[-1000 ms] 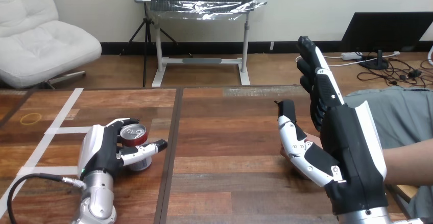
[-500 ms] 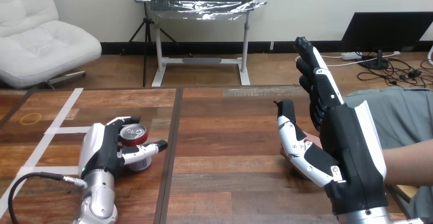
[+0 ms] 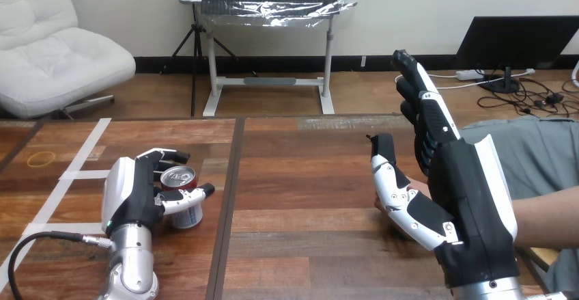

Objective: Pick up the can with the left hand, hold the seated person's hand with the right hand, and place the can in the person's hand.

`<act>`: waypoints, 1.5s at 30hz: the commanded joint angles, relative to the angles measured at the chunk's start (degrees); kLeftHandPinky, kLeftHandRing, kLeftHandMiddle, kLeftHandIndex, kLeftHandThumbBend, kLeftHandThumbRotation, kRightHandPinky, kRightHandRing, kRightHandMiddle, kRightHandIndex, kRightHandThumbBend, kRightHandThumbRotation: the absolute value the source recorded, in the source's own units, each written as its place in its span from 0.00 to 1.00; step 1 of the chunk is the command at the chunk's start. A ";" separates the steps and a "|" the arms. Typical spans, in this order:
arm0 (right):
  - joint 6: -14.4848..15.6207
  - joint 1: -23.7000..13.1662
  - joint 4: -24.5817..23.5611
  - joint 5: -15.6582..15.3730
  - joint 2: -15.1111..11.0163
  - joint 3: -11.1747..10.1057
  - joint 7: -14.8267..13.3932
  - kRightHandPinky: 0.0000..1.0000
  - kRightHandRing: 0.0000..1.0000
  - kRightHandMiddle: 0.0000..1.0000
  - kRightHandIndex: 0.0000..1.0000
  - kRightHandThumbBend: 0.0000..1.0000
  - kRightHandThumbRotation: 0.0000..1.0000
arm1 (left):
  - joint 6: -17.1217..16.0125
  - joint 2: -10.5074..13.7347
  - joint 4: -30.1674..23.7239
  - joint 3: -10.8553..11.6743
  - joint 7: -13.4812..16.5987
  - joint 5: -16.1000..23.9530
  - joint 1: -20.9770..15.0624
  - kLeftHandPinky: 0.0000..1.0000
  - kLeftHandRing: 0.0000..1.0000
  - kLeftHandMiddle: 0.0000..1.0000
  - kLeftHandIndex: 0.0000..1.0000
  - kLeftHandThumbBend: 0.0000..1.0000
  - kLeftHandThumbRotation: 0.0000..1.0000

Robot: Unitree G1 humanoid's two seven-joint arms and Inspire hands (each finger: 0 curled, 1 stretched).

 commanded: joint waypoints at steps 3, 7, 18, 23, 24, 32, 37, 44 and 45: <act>0.39 -1.61 -2.69 0.11 0.53 -0.16 0.21 1.00 1.00 1.00 0.95 0.00 0.00 | -0.85 0.57 -0.10 -1.08 1.22 1.03 -2.94 0.43 0.47 0.52 0.55 0.66 0.00; 0.37 -1.61 -2.64 0.19 0.51 -0.18 0.26 1.00 1.00 1.00 0.95 0.00 0.00 | -0.72 0.72 0.01 -1.53 1.90 1.63 -2.94 0.42 0.45 0.50 0.54 0.66 0.00; 0.20 -1.65 -2.69 0.32 0.47 -0.31 0.41 1.00 1.00 1.00 0.94 0.00 0.00 | -0.50 0.85 -0.08 -2.43 3.25 2.71 -2.66 0.42 0.45 0.50 0.53 0.66 0.00; -0.27 -1.74 -2.41 0.48 0.39 -0.49 0.48 1.00 1.00 1.00 0.94 0.00 0.00 | -0.58 0.79 -0.06 -2.50 3.46 2.79 -2.59 0.43 0.46 0.51 0.53 0.66 0.00; -0.25 -1.75 -2.41 0.52 0.37 -0.51 0.52 1.00 1.00 1.00 0.94 0.00 0.00 | -0.64 0.79 0.04 -2.52 3.48 2.79 -2.57 0.43 0.46 0.51 0.53 0.66 0.00; -0.02 -1.78 -2.46 0.74 0.37 -0.63 0.73 1.00 1.00 1.00 0.94 0.00 0.00 | -1.04 0.73 -0.02 -2.49 3.41 2.63 -2.37 0.43 0.46 0.51 0.54 0.65 0.00; 0.51 -1.74 -2.72 0.89 0.44 -0.60 0.85 1.00 1.00 1.00 0.94 0.00 0.00 | -0.95 0.61 -0.01 -2.39 3.48 2.51 -2.35 0.43 0.46 0.51 0.54 0.66 0.00; 0.61 -1.80 -2.74 0.51 0.47 -0.69 0.88 1.00 1.00 1.00 0.94 0.00 0.00 | -0.63 0.59 0.00 -2.53 3.67 2.68 -2.35 0.43 0.46 0.51 0.53 0.66 0.00; 0.52 -1.85 -2.67 0.60 0.45 -0.72 0.91 1.00 1.00 1.00 0.94 0.00 0.00 | -0.63 0.58 -0.04 -2.55 3.74 2.71 -2.34 0.44 0.46 0.51 0.53 0.66 0.00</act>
